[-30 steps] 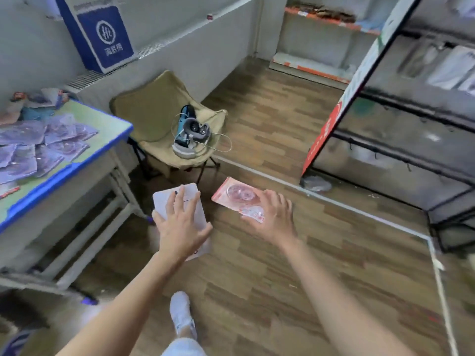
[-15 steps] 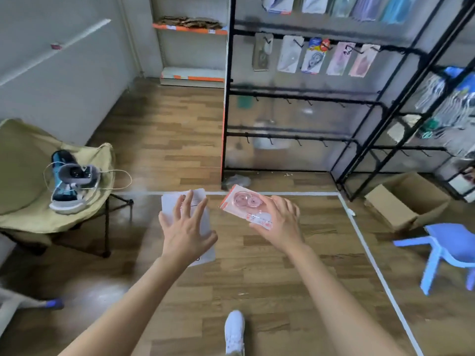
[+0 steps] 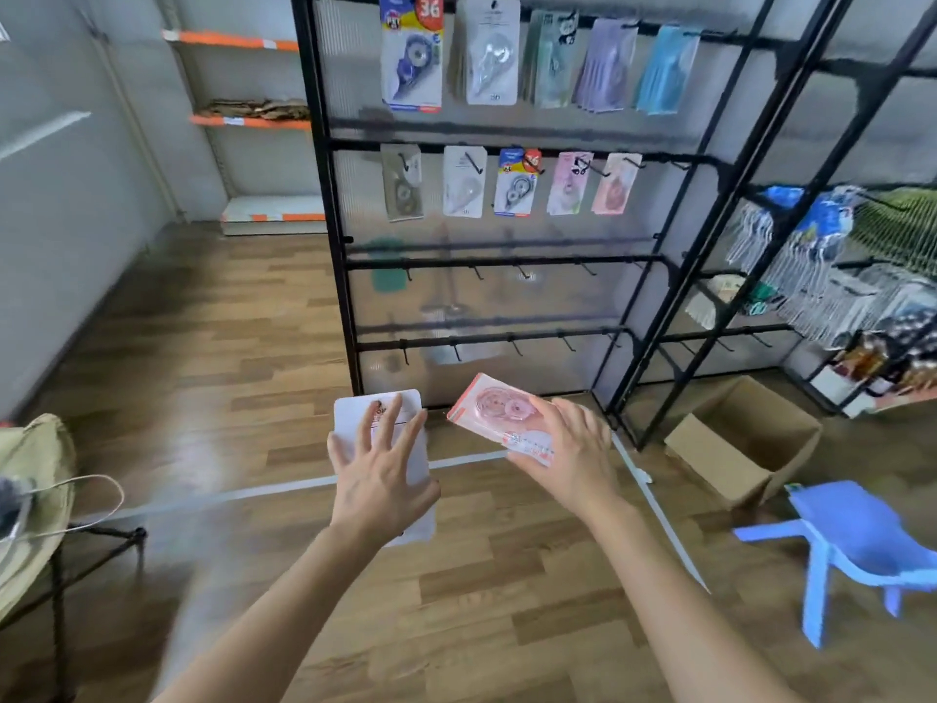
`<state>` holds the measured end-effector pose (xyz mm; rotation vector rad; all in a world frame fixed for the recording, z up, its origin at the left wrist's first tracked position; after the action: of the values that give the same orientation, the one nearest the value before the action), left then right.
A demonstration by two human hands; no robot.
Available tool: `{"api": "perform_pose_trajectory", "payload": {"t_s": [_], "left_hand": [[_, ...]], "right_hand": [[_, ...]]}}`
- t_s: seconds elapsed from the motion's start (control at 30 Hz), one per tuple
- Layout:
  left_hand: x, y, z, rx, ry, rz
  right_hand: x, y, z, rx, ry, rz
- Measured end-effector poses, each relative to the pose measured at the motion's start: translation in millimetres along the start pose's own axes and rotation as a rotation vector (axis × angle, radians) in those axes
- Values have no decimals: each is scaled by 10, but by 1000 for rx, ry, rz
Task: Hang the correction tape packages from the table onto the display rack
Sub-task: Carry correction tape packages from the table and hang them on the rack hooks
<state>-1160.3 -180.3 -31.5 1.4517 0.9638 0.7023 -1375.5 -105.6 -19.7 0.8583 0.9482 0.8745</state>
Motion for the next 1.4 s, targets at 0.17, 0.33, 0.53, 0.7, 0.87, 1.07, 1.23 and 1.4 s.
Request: {"api": "perform_pose_trajectory", "payload": {"t_s": [0.17,0.33,0.53,0.7,0.87,1.07,1.23,1.4], "left_hand": [[-727,-100,-278,-20,-18,-15],[-1524,-260,-654,13,13,-31],[-2331,-335,-1023,61,44,-69],[-2941,-308,-1121,53,19,-104],[-3637,-229,-1148,77,-19,-166],[-4390,-135,-1009,82,-81,-226],[-4810,-24,-915,61,-126,-271],[-5115,-27,-890,60,-153,-285]], "right_hand": [[-692,-17,-457,14,11,7],[-1523,-24,-954,-9,67,17],[-2421,-33,-1424,-56,129,24],[-3003,-147,-1656,-46,165,43],[-3662,-252,-1827,-24,177,28],[-4383,-396,-1825,-22,177,-2],[-4764,-495,-1785,-21,201,-18],[-5028,-590,-1799,-24,206,-18]]}}
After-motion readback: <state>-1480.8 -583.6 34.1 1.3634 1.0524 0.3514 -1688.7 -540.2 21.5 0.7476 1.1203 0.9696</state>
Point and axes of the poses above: each hand's wrist, its own x-axis away from the middle knuckle, its own y-axis out of the back of the hand, z = x × y, the point moved 5 cm from there along -x, towards the middle knuckle, and after that the axes turned 3 degrees about -x, right-handed, at the moved point
